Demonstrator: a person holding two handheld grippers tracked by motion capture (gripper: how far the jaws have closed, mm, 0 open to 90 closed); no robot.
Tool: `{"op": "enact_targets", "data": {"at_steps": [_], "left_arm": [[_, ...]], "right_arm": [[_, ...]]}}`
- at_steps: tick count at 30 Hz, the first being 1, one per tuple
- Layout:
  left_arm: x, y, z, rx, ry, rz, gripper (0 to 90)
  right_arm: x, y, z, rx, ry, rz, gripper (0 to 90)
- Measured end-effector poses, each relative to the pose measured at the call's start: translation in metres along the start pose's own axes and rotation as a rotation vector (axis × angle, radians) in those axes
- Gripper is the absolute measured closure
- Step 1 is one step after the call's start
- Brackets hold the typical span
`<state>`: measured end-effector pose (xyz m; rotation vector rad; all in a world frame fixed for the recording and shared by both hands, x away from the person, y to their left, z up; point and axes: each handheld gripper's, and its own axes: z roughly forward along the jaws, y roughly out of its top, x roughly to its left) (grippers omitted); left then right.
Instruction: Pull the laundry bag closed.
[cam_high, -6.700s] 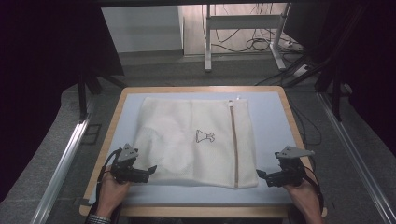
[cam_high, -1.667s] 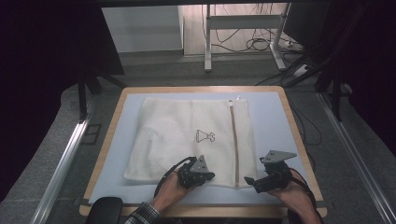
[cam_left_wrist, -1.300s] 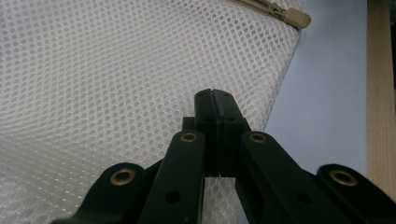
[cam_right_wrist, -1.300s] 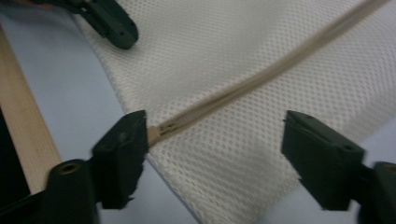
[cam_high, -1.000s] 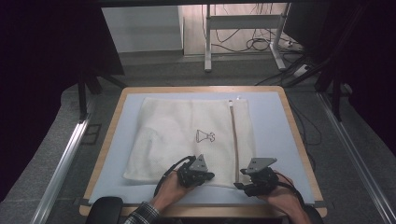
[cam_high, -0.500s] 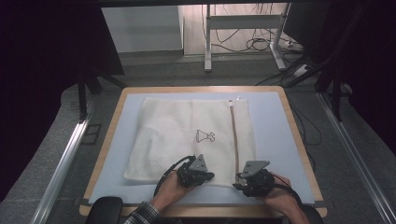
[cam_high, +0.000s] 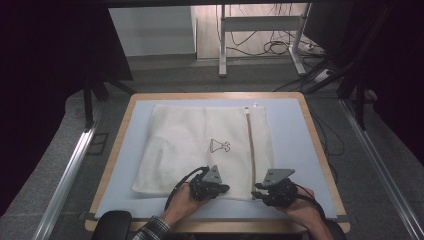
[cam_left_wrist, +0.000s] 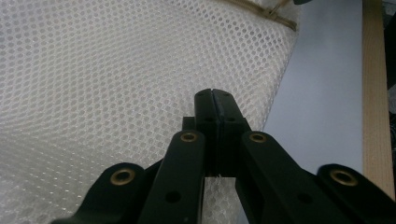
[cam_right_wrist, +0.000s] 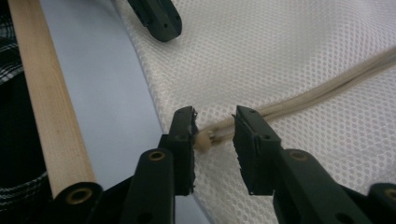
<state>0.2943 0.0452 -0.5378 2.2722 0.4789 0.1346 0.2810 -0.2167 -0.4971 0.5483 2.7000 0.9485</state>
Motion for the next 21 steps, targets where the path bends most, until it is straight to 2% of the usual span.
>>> {"op": "enact_targets", "data": {"at_steps": [2,21], "left_arm": [[0.000,0.000,0.000,0.000,0.000,0.000,89.8],[0.001,0.000,0.000,-0.001,-0.005,0.001,89.7]], "right_arm": [[-0.002,0.000,0.002,0.012,-0.003,0.002,70.8],[-0.004,0.005,0.012,0.011,0.035,-0.006,82.5]]}}
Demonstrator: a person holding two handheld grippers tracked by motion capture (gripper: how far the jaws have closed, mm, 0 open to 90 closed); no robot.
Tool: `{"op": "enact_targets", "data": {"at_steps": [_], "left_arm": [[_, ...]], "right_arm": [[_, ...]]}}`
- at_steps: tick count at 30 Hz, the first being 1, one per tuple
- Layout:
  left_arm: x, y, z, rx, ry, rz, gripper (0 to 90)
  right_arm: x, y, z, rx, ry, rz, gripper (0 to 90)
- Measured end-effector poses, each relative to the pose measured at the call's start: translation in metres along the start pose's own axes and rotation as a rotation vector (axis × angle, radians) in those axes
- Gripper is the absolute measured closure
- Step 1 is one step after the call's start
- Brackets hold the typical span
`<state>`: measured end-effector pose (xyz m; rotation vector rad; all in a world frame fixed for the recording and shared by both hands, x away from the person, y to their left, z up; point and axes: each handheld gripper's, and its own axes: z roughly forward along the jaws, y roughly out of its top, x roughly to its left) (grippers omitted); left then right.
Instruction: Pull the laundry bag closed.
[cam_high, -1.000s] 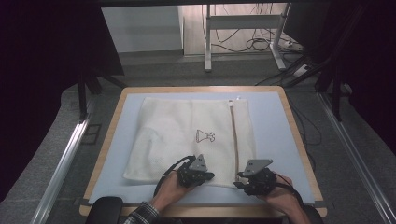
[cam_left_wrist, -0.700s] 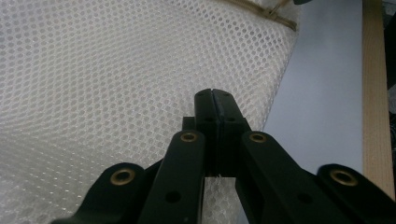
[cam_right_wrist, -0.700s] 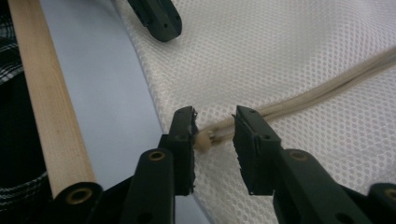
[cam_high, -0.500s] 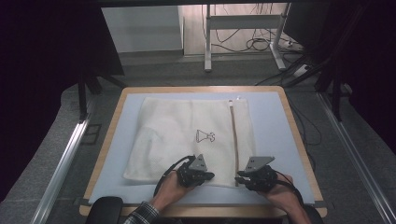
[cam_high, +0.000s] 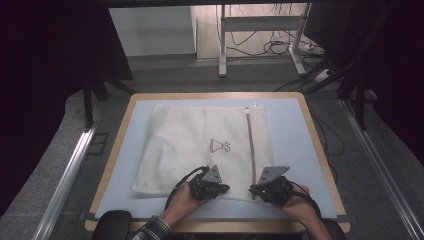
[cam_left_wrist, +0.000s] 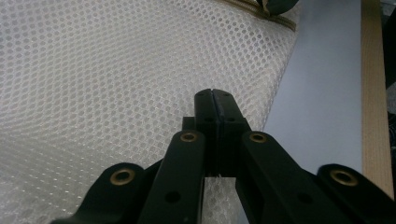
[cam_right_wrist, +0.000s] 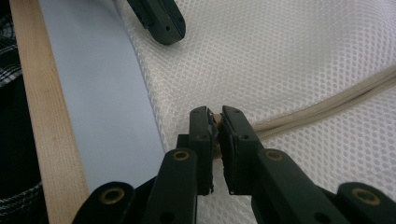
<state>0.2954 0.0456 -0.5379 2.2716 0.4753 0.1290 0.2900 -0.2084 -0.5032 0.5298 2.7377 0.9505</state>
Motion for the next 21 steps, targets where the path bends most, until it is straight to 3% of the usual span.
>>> {"op": "enact_targets", "data": {"at_steps": [9,12,19,21], "left_arm": [[-0.001,0.001,0.000,0.006,0.008,-0.004,89.3],[-0.005,0.006,0.000,0.014,0.015,0.014,86.9],[-0.020,0.021,0.015,-0.004,-0.023,0.056,86.6],[-0.022,0.023,0.018,-0.010,-0.037,0.052,86.8]], "right_arm": [[0.002,0.001,0.000,0.011,-0.005,-0.007,85.5],[0.001,0.001,0.000,0.012,-0.001,0.002,85.5],[-0.002,-0.002,-0.001,0.008,0.009,0.044,85.3],[-0.003,-0.002,-0.001,0.005,0.012,0.055,85.2]]}}
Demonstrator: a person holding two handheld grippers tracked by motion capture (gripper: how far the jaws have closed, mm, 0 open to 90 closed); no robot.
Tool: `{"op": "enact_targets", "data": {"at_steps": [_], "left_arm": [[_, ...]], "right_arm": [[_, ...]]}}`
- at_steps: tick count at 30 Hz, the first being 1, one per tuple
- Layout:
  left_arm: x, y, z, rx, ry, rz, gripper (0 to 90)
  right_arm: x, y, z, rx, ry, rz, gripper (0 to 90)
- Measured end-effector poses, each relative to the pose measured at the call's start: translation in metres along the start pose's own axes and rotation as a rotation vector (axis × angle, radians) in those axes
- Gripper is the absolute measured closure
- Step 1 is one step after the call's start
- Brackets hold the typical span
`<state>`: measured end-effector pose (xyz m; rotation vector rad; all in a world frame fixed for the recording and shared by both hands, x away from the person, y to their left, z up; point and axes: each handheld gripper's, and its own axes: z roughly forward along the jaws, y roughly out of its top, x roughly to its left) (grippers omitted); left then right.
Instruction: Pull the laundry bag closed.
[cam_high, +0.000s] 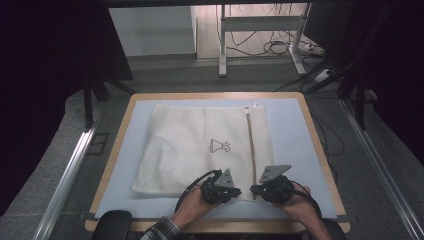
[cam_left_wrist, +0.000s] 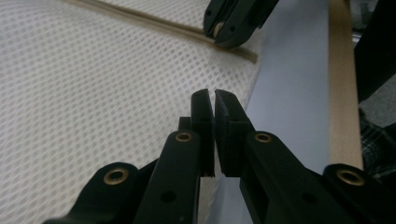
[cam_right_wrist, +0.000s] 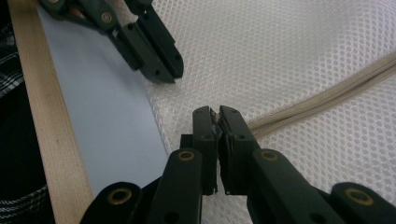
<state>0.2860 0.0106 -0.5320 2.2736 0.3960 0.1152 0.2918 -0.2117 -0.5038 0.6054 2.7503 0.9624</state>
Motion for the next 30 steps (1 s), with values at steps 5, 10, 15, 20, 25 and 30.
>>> {"op": "enact_targets", "data": {"at_steps": [5,10,15,20,25,30], "left_arm": [[-0.004,0.004,0.007,-0.012,-0.026,0.000,87.2],[-0.005,0.006,0.009,-0.015,-0.027,0.005,88.0],[-0.007,0.008,0.014,-0.024,-0.038,0.006,88.2],[-0.006,0.005,0.017,-0.045,-0.060,-0.031,89.5],[-0.008,0.005,0.017,-0.030,-0.043,0.006,90.0],[-0.011,0.005,0.017,-0.029,-0.023,0.028,90.0]], "right_arm": [[-0.001,0.000,0.000,0.001,0.003,0.005,85.2],[-0.001,0.000,0.000,0.004,0.006,0.001,85.2],[0.000,0.000,0.000,0.003,0.004,0.003,85.2],[-0.001,0.000,0.000,0.004,0.004,0.009,85.1],[-0.001,0.000,0.001,0.010,0.001,0.005,85.8],[-0.003,0.001,0.003,0.012,-0.015,0.000,86.2]]}}
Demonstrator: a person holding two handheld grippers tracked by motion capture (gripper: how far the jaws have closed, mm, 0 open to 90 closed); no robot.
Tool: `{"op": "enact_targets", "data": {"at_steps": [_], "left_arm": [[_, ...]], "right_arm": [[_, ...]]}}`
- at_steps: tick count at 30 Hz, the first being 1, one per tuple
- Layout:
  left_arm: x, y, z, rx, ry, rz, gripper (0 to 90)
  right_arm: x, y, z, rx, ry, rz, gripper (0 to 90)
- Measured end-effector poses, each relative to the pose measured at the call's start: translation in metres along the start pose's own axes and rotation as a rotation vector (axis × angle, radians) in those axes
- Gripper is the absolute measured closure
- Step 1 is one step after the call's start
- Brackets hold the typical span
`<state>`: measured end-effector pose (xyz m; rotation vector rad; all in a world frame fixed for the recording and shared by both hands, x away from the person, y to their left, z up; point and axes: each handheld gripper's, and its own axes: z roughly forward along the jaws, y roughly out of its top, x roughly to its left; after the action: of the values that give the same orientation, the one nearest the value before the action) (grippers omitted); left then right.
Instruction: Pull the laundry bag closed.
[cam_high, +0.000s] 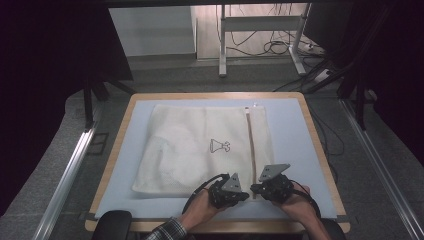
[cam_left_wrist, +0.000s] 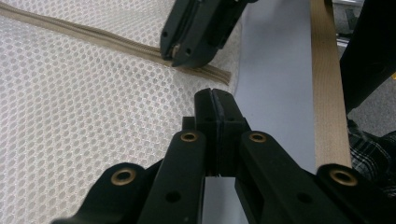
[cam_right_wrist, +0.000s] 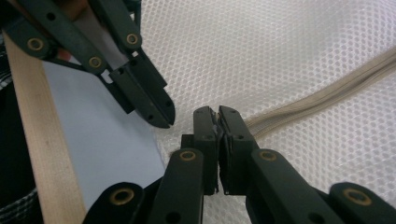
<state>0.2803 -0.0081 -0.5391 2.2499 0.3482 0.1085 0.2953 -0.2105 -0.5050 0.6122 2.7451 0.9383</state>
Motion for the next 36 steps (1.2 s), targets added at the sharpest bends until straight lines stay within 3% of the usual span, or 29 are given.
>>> {"op": "enact_targets", "data": {"at_steps": [36], "left_arm": [[0.000,-0.001,0.000,0.000,0.001,0.014,90.0]], "right_arm": [[-0.025,0.011,0.006,-0.021,-0.091,0.034,86.5]]}}
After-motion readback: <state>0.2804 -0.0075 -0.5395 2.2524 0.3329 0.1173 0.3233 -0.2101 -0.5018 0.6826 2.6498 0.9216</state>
